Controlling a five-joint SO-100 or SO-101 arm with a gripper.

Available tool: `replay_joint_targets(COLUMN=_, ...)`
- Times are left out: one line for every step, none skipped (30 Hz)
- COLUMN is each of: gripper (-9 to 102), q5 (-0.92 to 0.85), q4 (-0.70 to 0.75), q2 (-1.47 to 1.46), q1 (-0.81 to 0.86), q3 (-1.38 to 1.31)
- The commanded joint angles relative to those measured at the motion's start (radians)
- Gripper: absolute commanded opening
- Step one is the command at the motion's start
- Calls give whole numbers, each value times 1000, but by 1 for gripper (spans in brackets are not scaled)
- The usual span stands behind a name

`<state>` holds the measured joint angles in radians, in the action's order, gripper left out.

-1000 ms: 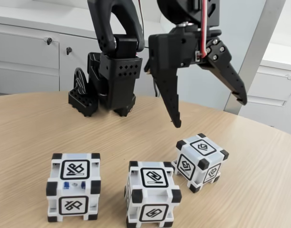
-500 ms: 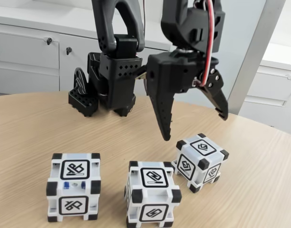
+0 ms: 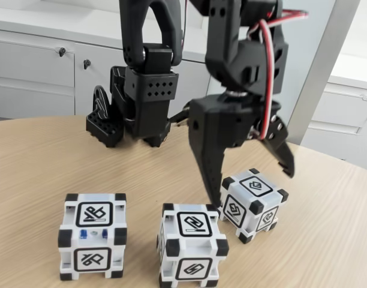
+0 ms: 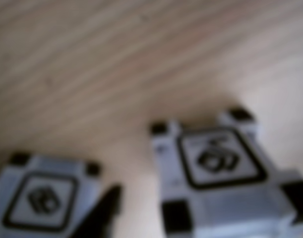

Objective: Stack cubes from left to right.

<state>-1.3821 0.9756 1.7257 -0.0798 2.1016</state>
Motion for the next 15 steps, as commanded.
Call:
replay_joint_targets(gripper=41, q5=-32, q4=-9, q2=-25, q1=14, q3=-49)
replay_joint_targets(gripper=40, q5=-38, q4=-9, q2=-32, q1=15, q3=-49)
replay_joint_targets(gripper=38, q5=-41, q4=-9, q2=-37, q1=15, q3=-49)
replay_joint_targets(gripper=36, q5=-43, q4=-9, q2=-38, q1=15, q3=-49)
replay_joint_targets(gripper=34, q5=-44, q4=-9, q2=-40, q1=15, q3=-49)
replay_joint_targets(gripper=32, q5=-44, q4=-11, q2=-40, q1=15, q3=-49)
replay_joint_targets(gripper=31, q5=-44, q4=-11, q2=-40, q1=15, q3=-49)
replay_joint_targets(gripper=29, q5=-44, q4=-11, q2=-40, q1=15, q3=-49)
replay_joint_targets(gripper=27, q5=-41, q4=-11, q2=-40, q1=15, q3=-49)
replay_joint_targets(gripper=26, q5=-41, q4=-11, q2=-40, q1=15, q3=-49)
replay_joint_targets(gripper=24, q5=-35, q4=-11, q2=-40, q1=15, q3=-49)
replay_joint_targets(gripper=22, q5=-31, q4=-11, q2=-40, q1=15, q3=-49)
replay_joint_targets(gripper=21, q5=-28, q4=-11, q2=-40, q1=15, q3=-49)
replay_joint_targets(gripper=20, q5=-25, q4=-11, q2=-40, q1=15, q3=-49)
replay_joint_targets(gripper=20, q5=-23, q4=-11, q2=-40, q1=15, q3=-49)
